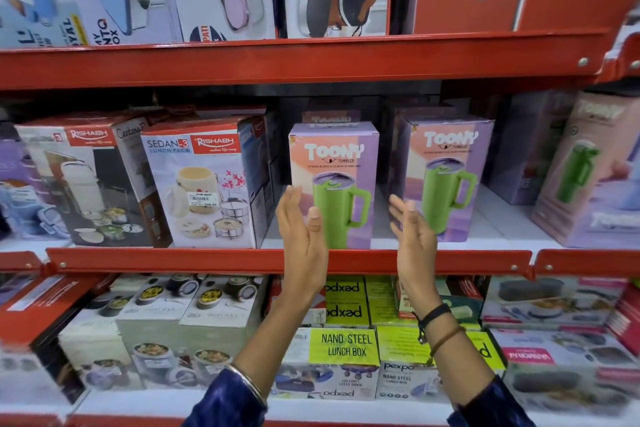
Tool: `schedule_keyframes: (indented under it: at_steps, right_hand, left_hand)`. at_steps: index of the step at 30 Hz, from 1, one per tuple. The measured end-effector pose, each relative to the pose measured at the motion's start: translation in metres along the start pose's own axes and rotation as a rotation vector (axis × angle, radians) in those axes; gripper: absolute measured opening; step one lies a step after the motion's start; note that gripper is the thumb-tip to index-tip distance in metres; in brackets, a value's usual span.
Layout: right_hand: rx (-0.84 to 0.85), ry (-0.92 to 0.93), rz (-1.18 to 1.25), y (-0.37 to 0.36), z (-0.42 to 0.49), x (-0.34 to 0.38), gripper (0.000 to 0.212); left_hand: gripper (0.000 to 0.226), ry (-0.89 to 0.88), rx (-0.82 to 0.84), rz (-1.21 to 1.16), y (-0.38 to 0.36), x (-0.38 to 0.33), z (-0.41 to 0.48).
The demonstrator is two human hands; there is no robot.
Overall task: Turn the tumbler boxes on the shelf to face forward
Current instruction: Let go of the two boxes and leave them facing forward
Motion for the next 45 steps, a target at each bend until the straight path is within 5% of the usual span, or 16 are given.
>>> schedule_keyframes:
  at_steps: [3, 11, 18, 23, 26, 31, 36, 45]
  right_hand:
    - [-0.087, 0.040, -0.018, 0.029, 0.010, 0.009, 0.048]
    - [-0.288, 0.069, -0.029, 0.106, 0.056, 0.000, 0.046]
    - [-0.077, -0.086, -0.085, 0.119, 0.089, -0.027, 0.059]
    - [0.014, -0.109, -0.134, 0.118, 0.091, -0.038, 0.096]
    - [0.002, -0.106, -0.102, 0.122, 0.088, -0.036, 0.082]
    - [0.006, -0.131, -0.066, 0.129, 0.081, -0.032, 0.084]
    - [0.009, -0.141, -0.012, 0.137, 0.072, -0.024, 0.062]
    - [0.025, -0.130, -0.032, 0.144, 0.061, -0.014, 0.083]
  left_hand:
    - [0.050, -0.124, 0.014, -0.039, -0.026, -0.023, -0.012]
    - [0.048, -0.083, 0.254, -0.106, -0.122, -0.034, -0.013]
    - [0.057, 0.184, 0.257, -0.078, -0.166, -0.009, 0.014]
    - [0.075, 0.184, 0.273, -0.032, -0.174, -0.003, 0.010]
    - [0.098, 0.189, 0.270, -0.033, -0.171, -0.004, 0.011]
    - [0.096, 0.183, 0.279, -0.042, -0.167, -0.007, -0.001]
    - [0.086, 0.157, 0.286, -0.064, -0.164, -0.011, -0.017]
    - [0.091, 0.172, 0.279, -0.080, -0.160, -0.016, -0.033]
Point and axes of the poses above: each hand's wrist, its own z-axis towards the middle knuckle, its own y-axis out of the back of the hand, x = y × z, the point moved 7 cm from there along z, towards the middle knuckle, and after that the axes turned 14 degrees about y, right-handed, at the moved point
